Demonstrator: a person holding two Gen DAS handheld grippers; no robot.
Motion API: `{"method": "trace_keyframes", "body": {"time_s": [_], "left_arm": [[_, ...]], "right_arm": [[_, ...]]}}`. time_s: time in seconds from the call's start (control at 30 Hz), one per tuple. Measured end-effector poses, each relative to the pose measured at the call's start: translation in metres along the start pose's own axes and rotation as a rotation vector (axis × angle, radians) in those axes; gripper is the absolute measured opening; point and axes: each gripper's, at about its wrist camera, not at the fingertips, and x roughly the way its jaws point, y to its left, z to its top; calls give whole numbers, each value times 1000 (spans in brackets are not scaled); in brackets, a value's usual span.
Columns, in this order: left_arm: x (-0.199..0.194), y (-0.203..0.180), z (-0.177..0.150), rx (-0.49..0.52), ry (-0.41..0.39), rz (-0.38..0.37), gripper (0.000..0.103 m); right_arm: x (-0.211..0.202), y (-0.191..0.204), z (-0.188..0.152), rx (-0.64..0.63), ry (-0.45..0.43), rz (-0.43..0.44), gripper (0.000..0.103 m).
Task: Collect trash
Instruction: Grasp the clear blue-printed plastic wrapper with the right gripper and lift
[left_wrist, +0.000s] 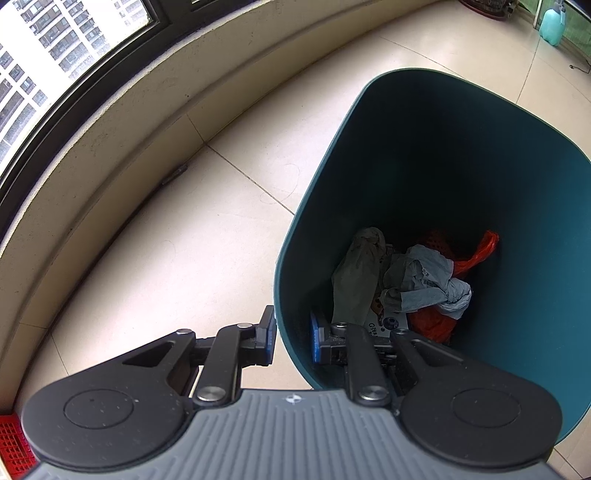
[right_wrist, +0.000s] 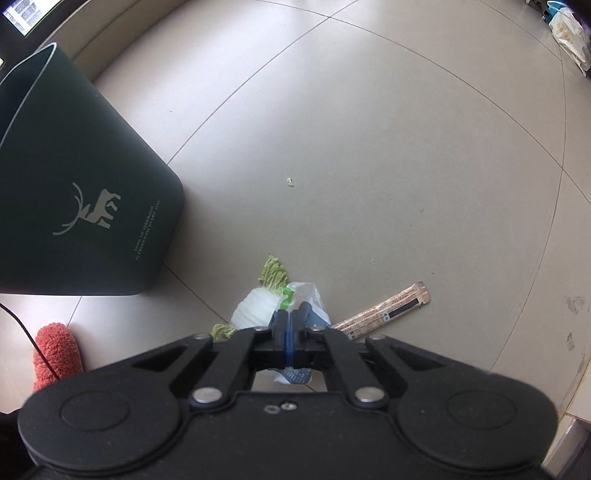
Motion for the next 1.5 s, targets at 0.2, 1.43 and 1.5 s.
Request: {"method": "trace_keyframes", "body": {"time_s": [0.2, 1.43, 1.5], "left_arm": [[-2, 1, 1, -3, -3, -7, 17], [-1, -4, 0, -6, -2, 3, 17], [-2, -3, -1, -7, -3, 3, 17]], "right_arm": [[-61, 46, 26, -60, -145, 128, 0], [127, -26, -24, -55, 220, -95, 3], [116, -25, -21, -67, 202, -95, 1]]}}
